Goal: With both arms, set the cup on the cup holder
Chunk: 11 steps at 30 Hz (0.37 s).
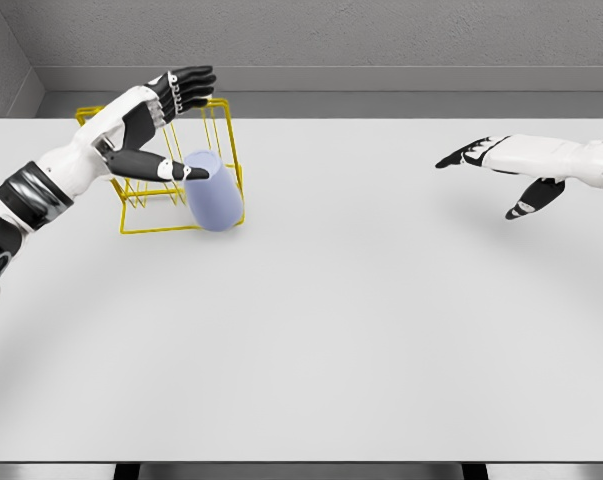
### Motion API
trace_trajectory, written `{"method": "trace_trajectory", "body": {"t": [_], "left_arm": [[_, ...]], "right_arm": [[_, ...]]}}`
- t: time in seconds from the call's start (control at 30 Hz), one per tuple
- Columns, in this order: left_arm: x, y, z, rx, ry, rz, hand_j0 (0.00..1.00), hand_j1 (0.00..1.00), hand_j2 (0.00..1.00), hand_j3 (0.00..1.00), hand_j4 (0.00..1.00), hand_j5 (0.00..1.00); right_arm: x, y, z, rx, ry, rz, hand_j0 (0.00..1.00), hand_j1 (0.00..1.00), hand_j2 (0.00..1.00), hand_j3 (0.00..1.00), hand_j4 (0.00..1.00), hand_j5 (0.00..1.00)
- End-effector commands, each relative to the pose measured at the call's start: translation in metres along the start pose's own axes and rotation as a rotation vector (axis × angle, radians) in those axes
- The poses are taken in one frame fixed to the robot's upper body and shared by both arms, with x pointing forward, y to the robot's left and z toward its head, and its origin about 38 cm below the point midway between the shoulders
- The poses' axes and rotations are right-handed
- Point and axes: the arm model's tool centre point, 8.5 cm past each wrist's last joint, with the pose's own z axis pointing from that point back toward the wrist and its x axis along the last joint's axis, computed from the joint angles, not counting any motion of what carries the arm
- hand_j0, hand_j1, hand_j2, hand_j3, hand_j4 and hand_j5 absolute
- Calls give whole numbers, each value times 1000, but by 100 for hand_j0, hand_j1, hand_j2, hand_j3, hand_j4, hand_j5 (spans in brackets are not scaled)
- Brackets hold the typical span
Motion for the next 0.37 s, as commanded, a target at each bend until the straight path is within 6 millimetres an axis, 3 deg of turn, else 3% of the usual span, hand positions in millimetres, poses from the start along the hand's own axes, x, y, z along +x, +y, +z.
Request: {"method": "trace_trajectory", "body": {"t": [0.0,0.07,0.17,0.27,0.33], "left_arm": [[5,-2,-1,-13,-25,-1,100,100,100,100,100,100],[22,-11,3,-59,-153,-53,100,100,100,100,100,100],[35,-30,14,-275,-206,-126,100,100,100,100,100,100],[43,-32,32,-312,-229,-188,100,100,100,100,100,100],[35,-31,51,-321,-195,-202,100,100,100,100,100,100]], "right_arm": [[0,-1,1,-5,0,-5,100,100,100,100,100,100],[0,0,0,-4,0,-5,100,100,100,100,100,100],[0,-1,1,-5,0,-5,100,100,100,100,100,100],[0,-1,1,-5,0,-5,100,100,100,100,100,100],[0,-1,1,-5,0,-5,100,100,100,100,100,100]]}}
